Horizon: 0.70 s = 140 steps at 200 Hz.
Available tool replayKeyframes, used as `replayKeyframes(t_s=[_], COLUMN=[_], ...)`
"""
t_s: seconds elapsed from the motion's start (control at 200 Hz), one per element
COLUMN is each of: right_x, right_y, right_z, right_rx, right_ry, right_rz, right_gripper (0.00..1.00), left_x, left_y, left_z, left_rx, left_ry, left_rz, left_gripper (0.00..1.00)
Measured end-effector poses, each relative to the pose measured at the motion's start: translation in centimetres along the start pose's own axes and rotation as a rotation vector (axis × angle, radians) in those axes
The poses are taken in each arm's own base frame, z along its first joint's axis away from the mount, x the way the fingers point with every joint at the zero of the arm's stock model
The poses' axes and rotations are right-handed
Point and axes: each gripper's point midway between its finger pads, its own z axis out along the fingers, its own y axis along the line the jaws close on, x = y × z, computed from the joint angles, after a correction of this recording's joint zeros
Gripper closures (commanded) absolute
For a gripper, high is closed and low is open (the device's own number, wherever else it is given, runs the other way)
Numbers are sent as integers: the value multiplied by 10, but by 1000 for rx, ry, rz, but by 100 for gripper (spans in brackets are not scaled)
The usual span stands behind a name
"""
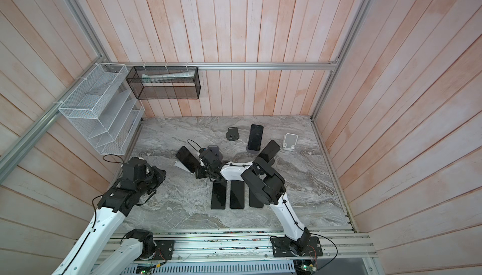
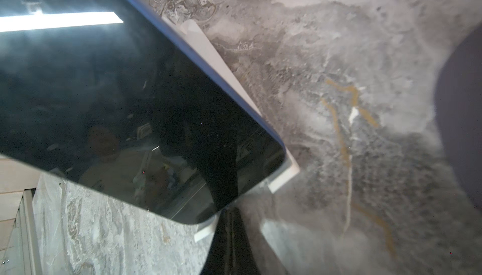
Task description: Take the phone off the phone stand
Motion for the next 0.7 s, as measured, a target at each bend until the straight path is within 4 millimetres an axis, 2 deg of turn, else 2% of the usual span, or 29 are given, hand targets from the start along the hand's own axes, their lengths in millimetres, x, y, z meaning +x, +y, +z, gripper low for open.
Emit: replayKeyframes(t_s=[0.31,0.7], right_x=[16,27], right_y=[24,41], right_z=[8,14], right_rx=[-31,-53], right_ry=[29,39], right_rz=[-9,23], right_gripper=[100,100], left_x=[-1,-2], left_y=[0,0], left_z=[-1,-8], left_rx=[2,15], left_ry=[-3,-19], left_rz=[6,7], left_gripper=[84,83])
